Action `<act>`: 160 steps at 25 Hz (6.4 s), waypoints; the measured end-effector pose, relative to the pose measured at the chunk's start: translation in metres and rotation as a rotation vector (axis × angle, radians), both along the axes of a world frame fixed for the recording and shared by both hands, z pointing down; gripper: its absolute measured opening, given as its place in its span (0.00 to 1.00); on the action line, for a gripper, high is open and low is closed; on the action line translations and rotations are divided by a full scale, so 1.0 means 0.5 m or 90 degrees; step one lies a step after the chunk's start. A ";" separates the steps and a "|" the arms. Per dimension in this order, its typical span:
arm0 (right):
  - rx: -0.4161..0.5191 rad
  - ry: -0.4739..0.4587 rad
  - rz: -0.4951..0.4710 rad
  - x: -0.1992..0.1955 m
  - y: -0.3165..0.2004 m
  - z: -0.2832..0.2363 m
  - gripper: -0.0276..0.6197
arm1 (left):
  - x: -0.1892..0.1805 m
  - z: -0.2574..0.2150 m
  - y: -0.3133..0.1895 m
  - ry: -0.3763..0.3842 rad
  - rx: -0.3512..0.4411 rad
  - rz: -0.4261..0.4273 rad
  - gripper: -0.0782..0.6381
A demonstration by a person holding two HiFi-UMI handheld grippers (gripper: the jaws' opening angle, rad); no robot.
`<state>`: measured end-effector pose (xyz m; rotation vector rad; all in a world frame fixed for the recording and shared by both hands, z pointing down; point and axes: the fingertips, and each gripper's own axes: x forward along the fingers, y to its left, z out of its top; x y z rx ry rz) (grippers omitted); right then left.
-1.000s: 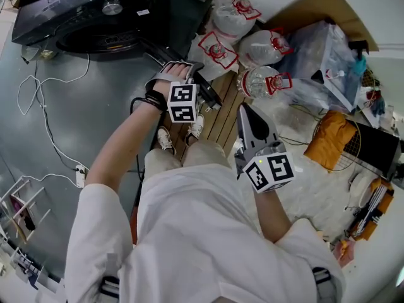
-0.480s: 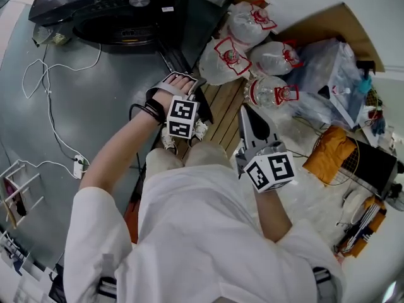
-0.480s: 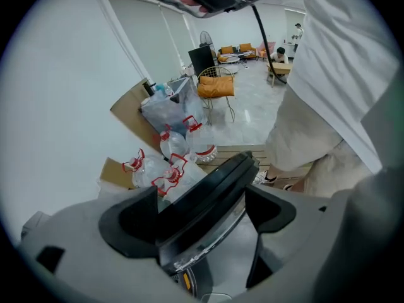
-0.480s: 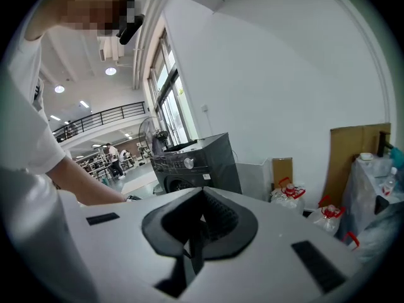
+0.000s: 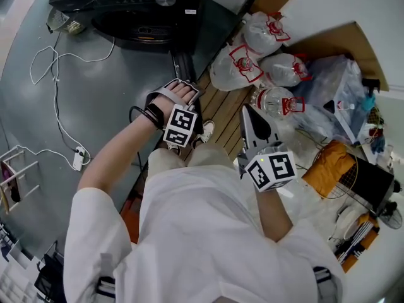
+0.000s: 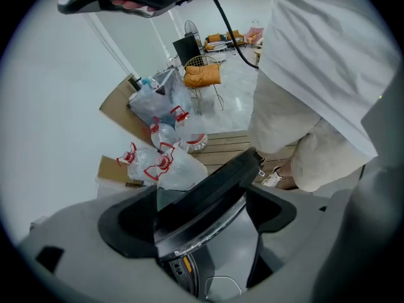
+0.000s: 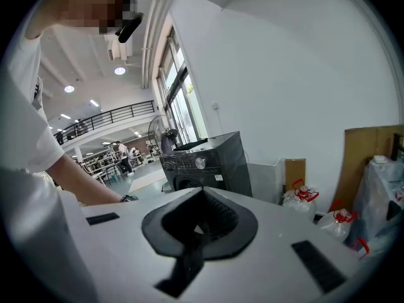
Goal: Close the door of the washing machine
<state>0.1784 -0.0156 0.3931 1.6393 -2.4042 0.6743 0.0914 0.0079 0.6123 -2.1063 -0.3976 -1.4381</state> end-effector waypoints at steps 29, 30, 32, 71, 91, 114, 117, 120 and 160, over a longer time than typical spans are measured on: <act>-0.004 0.005 -0.098 -0.222 -0.046 -0.006 0.04 | -0.343 0.024 -0.034 -0.165 0.130 0.112 0.71; -0.005 0.005 -0.099 -0.227 -0.047 -0.005 0.04 | -0.352 0.025 -0.037 -0.170 0.135 0.118 0.71; -0.006 0.005 -0.101 -0.239 -0.049 -0.003 0.04 | -0.371 0.027 -0.043 -0.176 0.142 0.129 0.71; -0.046 0.057 -0.088 -0.311 -0.067 0.028 0.04 | -0.617 0.078 -0.365 0.152 -0.145 -0.673 0.71; -0.072 0.072 -0.064 -0.313 -0.056 0.056 0.04 | -0.674 0.093 -0.455 0.202 -0.114 -0.752 0.54; -0.075 0.052 -0.055 -0.345 -0.053 0.085 0.04 | -0.763 0.064 -0.560 0.264 0.005 -0.886 0.48; -0.077 0.051 -0.048 -0.342 -0.046 0.089 0.04 | -0.766 0.064 -0.573 0.264 0.015 -0.884 0.48; -0.078 0.052 -0.044 -0.336 -0.038 0.093 0.04 | -0.773 0.052 -0.585 0.262 0.015 -0.889 0.48; -0.105 0.053 0.030 -0.270 -0.043 0.176 0.04 | -0.784 0.045 -0.805 0.402 0.019 -1.093 0.42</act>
